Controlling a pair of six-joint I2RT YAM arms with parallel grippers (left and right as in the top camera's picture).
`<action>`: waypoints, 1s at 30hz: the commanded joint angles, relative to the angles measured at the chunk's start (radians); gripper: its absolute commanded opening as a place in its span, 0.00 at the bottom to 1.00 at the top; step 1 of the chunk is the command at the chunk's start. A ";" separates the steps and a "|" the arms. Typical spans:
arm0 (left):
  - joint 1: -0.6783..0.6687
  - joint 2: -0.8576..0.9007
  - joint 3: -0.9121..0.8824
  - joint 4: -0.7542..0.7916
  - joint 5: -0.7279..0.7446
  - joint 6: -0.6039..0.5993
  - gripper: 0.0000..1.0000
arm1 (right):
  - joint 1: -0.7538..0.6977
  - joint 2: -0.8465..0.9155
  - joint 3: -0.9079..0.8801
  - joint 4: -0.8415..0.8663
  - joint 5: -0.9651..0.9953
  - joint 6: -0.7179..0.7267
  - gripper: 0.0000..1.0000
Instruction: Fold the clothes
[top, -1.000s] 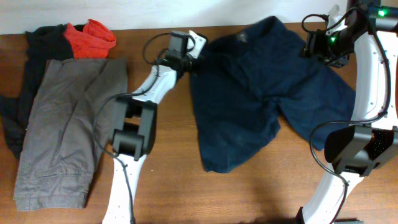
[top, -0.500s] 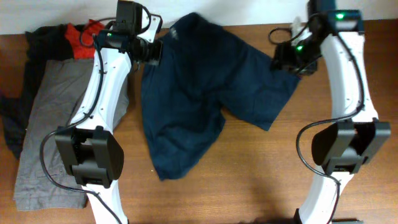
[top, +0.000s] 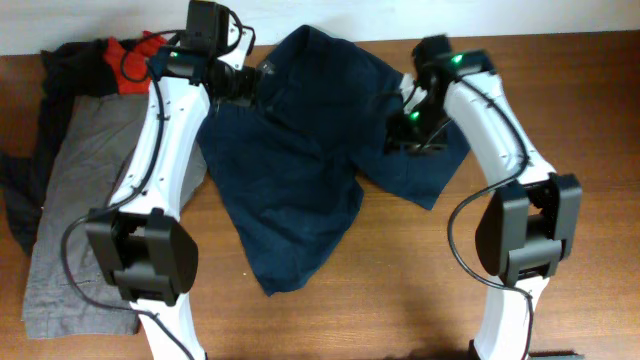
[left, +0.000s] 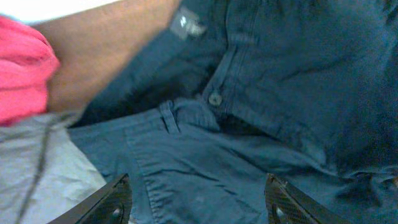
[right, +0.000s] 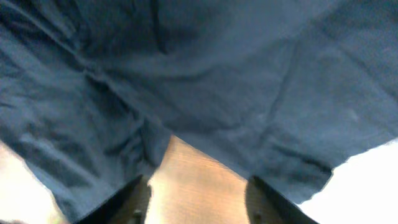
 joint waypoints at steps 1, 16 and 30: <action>0.006 -0.117 0.047 0.003 -0.015 0.002 0.68 | 0.034 -0.007 -0.115 0.102 -0.005 0.023 0.40; 0.006 -0.154 0.047 -0.008 -0.085 0.002 0.68 | 0.023 -0.007 -0.475 0.512 0.101 0.074 0.04; 0.005 -0.154 0.047 -0.023 -0.079 0.002 0.68 | -0.234 -0.005 -0.479 0.721 0.173 0.023 0.04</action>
